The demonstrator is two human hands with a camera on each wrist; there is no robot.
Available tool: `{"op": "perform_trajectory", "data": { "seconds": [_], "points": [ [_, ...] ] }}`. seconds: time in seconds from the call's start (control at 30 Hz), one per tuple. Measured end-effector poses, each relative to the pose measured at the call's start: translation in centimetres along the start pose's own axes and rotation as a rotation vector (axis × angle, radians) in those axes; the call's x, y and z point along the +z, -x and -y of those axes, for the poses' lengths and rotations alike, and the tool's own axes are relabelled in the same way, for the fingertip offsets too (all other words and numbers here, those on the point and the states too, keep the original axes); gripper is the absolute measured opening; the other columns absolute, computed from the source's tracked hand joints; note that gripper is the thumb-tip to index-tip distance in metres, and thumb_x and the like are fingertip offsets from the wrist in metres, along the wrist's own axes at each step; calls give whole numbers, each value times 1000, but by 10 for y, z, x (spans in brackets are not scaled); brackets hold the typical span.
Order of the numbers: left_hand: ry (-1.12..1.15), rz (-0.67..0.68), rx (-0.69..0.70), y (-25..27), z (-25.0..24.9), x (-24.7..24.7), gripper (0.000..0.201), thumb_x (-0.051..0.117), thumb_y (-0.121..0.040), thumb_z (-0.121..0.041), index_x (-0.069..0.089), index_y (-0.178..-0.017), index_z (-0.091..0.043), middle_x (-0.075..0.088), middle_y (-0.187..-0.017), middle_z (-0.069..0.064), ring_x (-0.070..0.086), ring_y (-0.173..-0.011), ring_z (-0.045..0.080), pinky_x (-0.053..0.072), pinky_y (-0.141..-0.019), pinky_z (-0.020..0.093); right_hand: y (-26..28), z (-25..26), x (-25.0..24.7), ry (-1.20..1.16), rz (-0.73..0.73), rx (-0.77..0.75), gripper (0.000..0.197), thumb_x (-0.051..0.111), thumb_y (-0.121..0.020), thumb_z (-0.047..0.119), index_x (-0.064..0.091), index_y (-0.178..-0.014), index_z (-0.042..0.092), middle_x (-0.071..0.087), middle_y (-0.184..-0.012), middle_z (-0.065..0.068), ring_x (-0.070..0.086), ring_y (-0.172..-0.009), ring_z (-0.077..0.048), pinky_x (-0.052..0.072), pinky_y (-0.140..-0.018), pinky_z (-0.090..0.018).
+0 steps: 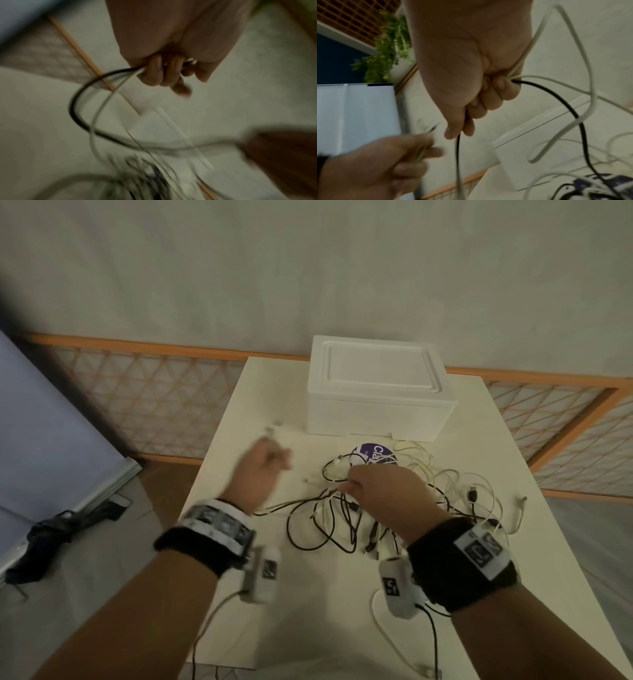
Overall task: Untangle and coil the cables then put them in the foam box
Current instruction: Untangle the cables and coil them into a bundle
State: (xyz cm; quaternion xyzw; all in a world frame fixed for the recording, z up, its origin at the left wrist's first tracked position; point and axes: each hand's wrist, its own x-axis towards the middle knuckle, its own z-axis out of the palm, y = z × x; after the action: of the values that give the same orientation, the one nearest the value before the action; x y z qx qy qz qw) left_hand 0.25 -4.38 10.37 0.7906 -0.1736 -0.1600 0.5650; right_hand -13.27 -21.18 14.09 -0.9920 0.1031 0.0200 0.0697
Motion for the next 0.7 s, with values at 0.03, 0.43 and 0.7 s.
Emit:
{"op": "perform_trajectory", "data": {
  "seconds": [0.03, 0.43, 0.7],
  "points": [
    [-63, 139, 52, 16, -8, 27, 22, 50, -97, -14, 53, -77, -22, 56, -76, -2, 52, -66, 9, 43, -63, 23, -4, 9, 1, 30, -22, -36, 30, 39, -97, 47, 54, -89, 22, 60, -84, 0, 60, -86, -22, 40, -66, -31],
    [-672, -115, -114, -14, 46, -81, 40, 47, -99, -33, 40, -67, -9, 40, -60, 5, 56, -78, 39, 31, -66, 34, 33, -89, -35, 32, -59, 290, 47, 48, -82, 68, 50, -68, 22, 53, -65, 6, 48, -62, -10, 33, -52, -26],
    [-573, 62, 2, 10, 16, -11, 28, 47, -99, -32, 54, -84, -9, 57, -80, 10, 60, -91, 33, 39, -74, 33, 29, -92, -16, 238, 277, 362, 111, 72, -57, 70, 22, -143, 21, 36, -145, -7, 31, -135, -28, 19, -108, -59]
  ]
}}
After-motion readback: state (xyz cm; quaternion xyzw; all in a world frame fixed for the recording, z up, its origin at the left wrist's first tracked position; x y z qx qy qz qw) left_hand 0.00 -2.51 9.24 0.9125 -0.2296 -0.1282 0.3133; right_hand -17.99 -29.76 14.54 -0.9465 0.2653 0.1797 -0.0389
